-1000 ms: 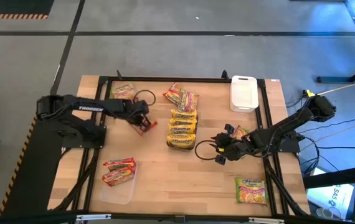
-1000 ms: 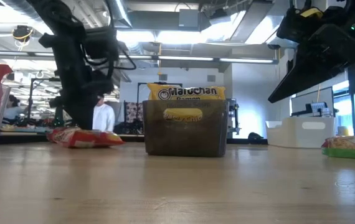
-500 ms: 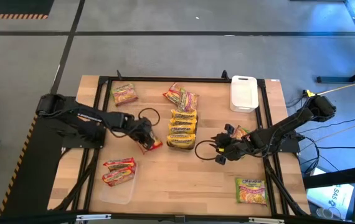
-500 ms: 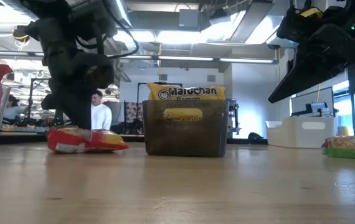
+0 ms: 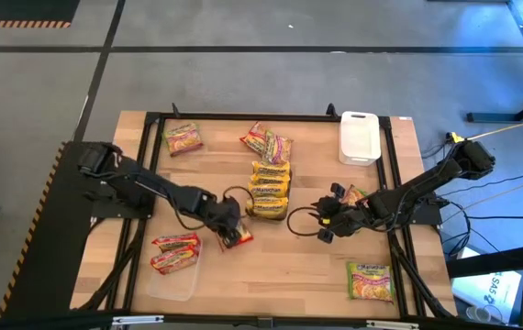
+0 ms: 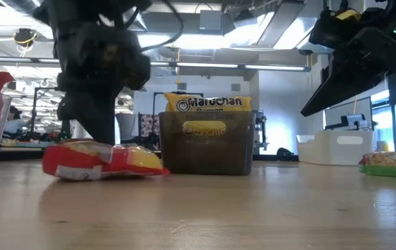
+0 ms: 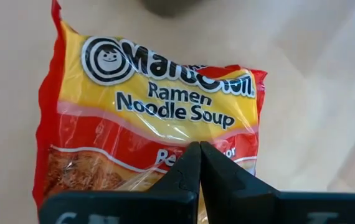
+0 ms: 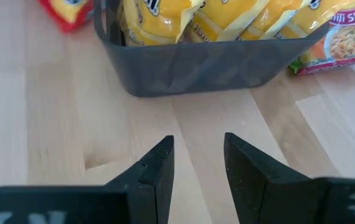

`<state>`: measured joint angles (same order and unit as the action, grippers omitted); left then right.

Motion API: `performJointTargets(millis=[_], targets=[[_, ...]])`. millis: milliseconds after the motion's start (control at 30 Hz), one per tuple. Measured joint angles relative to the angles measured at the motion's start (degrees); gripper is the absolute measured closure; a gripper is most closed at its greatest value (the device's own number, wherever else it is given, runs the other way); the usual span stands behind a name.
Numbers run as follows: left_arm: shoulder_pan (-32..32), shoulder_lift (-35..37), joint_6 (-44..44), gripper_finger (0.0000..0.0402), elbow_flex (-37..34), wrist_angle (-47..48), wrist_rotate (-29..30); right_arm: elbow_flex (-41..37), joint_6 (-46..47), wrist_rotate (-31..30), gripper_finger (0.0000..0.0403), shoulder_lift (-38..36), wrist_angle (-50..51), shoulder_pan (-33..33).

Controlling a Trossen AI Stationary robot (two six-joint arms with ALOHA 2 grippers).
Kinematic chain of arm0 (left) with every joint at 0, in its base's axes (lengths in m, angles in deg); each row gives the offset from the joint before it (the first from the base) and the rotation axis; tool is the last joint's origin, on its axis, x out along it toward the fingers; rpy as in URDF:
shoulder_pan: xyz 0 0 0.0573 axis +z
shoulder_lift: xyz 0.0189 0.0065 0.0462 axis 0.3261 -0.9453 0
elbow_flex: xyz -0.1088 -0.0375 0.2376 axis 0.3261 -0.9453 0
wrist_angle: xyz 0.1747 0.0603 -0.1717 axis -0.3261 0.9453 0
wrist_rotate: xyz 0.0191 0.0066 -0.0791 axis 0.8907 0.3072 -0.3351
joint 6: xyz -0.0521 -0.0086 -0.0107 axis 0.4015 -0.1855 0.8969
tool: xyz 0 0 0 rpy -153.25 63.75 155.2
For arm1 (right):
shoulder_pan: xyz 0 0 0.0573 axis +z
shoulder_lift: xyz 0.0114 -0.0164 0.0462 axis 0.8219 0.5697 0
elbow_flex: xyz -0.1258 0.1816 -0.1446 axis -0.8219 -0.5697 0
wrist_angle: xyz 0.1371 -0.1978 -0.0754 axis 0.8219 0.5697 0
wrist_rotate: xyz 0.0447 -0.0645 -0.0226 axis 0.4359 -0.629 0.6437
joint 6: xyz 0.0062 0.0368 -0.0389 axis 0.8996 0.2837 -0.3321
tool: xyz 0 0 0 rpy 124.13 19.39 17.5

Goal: Sort Maruchan noodles
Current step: Put the red noodle pack into the transparent bin

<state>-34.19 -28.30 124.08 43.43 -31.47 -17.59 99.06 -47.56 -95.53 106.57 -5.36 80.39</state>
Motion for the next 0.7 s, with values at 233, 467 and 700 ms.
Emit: performJointTargets(millis=[233,467,700], targets=[[-5.2,-7.4,1.2,0.0401,8.4,0.5,0.4,0.0,0.0,0.4,0.0288,0.0,0.0,0.0],[-7.5,-17.2,0.0,0.0401,17.5,-2.7,-1.3,0.0,0.4,4.9,0.0288,0.0,-1.6,0.3],[-10.0,-25.4,-5.1,0.0401,29.6,-2.4,3.7,0.0,0.6,6.4,0.0288,0.0,-9.9,6.6]])
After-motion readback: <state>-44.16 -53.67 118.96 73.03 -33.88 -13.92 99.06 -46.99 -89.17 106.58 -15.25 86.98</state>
